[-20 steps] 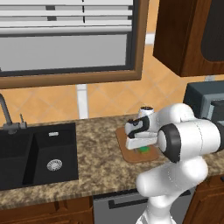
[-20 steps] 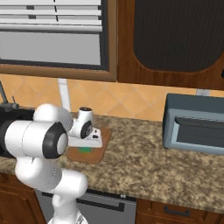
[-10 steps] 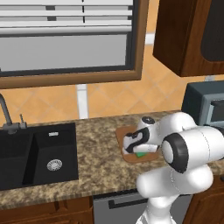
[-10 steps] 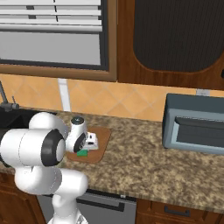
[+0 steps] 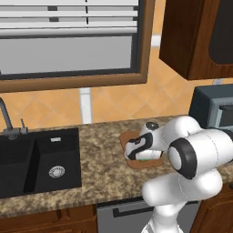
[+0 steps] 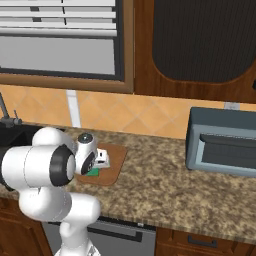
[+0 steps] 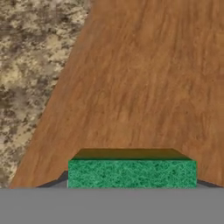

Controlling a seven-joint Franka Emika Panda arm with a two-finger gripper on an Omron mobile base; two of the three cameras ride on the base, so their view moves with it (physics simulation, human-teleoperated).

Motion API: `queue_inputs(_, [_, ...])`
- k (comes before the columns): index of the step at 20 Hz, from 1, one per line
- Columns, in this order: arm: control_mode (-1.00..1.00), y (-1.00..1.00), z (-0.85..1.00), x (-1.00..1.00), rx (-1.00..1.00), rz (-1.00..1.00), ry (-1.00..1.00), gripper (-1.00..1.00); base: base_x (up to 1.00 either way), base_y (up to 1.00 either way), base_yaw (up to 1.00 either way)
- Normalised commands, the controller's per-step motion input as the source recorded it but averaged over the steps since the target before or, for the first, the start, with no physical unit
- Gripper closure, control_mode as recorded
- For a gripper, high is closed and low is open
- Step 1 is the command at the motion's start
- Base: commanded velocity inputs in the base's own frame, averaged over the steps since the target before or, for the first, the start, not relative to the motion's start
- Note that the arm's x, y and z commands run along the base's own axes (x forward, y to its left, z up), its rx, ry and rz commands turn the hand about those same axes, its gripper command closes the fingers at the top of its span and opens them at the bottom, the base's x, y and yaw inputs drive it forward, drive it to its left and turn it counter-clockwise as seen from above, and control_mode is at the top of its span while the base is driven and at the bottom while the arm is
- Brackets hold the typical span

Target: Pick up the sponge from the counter and clean the cutting board by briefly scrubbing or pressing down on the cutting board. Once finished, release the sponge.

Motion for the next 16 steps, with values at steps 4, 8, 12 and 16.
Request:
queue_inputs(4, [-1.0,-0.48,0.93,-0.34,0.2,0.0,-0.05,1.0,0.0,0.0,0.0])
queue_inputs(8, [-1.0,-0.59,0.97,-0.03,0.02,0.0,0.08,1.0,0.0,0.0,0.0])
queue_inputs(12, [-1.0,-0.89,0.48,0.0,-0.08,-0.05,0.12,1.0,0.0,0.0,0.0])
queue_inputs(16, [-1.0,-0.98,0.1,0.0,-0.09,-0.09,0.11,1.0,0.0,0.0,0.0])
